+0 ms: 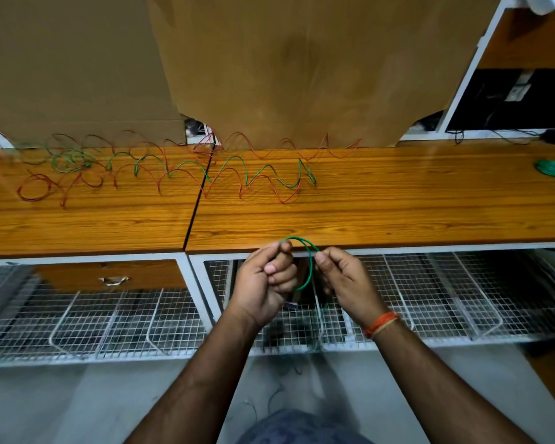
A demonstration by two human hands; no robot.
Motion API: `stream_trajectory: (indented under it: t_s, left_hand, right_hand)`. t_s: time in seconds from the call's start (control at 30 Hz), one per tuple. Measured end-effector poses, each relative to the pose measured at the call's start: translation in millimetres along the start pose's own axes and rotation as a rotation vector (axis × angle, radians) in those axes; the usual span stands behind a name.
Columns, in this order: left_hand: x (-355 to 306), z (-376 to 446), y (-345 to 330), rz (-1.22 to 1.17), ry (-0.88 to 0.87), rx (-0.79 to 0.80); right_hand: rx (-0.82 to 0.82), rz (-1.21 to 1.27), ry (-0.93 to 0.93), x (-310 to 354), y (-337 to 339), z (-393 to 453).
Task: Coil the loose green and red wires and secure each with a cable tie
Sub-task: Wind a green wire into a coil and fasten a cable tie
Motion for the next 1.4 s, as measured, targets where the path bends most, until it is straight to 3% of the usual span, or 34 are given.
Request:
stream_trajectory:
  t_s: [0.2, 0.27, 0.43, 0.53, 0.63, 0.73, 0.9, 1.07, 1.17, 1.27, 1.33, 1.4]
  left_hand:
    - [-18, -7, 19, -0.214, -0.095, -0.083]
    - [-23, -9, 26, -0.258, -0.136, -0.105]
    - [-39, -10, 43, -0.262, -0.278, -0.189]
    - [-40, -10, 54, -0.069, -0.339, -0.293]
    - [-34, -11, 52, 0.271, -0.39, -0.328]
    - [-20, -14, 33, 0.645, -0.347, -0.272]
    - [5, -17, 4, 0.793, -0.241, -0.122]
    - [11, -19, -5, 0.648, -0.156, -0.031]
    - [12, -16, -4, 0.534, -0.107, -0.004]
    - [11, -18, -8, 0.454, -0.092, 0.068]
    - [11, -19, -10, 0.419, -0.09, 0.09]
    - [10, -19, -9, 0.415, -0.089, 0.082]
  right_hand:
    - [-0.137, 0.082, -0.228, -51, 34, -32]
    - [-0.156, -0.106, -0.22, -63, 45, -43]
    - [0.018, -0.498, -0.054, -53, 41, -62]
    - [0.177, -0.586, 0.181, -20, 25, -64]
    - [0.255, -0.603, 0.378, 26, 8, -61]
    - [0.245, -0.587, 0.524, 68, -1, -50]
    - [0.105, -0.537, 0.579, 97, 2, -27]
    - [-0.029, -0.452, 0.516, 96, 17, -6]
    - [-0.089, -0.379, 0.379, 76, 23, 2]
    - [-0.01, -0.334, 0.163, 52, 17, 4]
    - [0.122, -0.134, -0.022, 35, 5, -2]
    - [0.154, 0.121, -0.179, 25, -5, -9]
Point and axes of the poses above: each hand's wrist, its own z-axis towards the middle knuckle, its own y-axis out of the back of the hand, x = y × z, the point moved 7 cm from there along z, towards the middle knuckle, and after that the axes turned 3 degrees about -x, right-handed, at the moved point
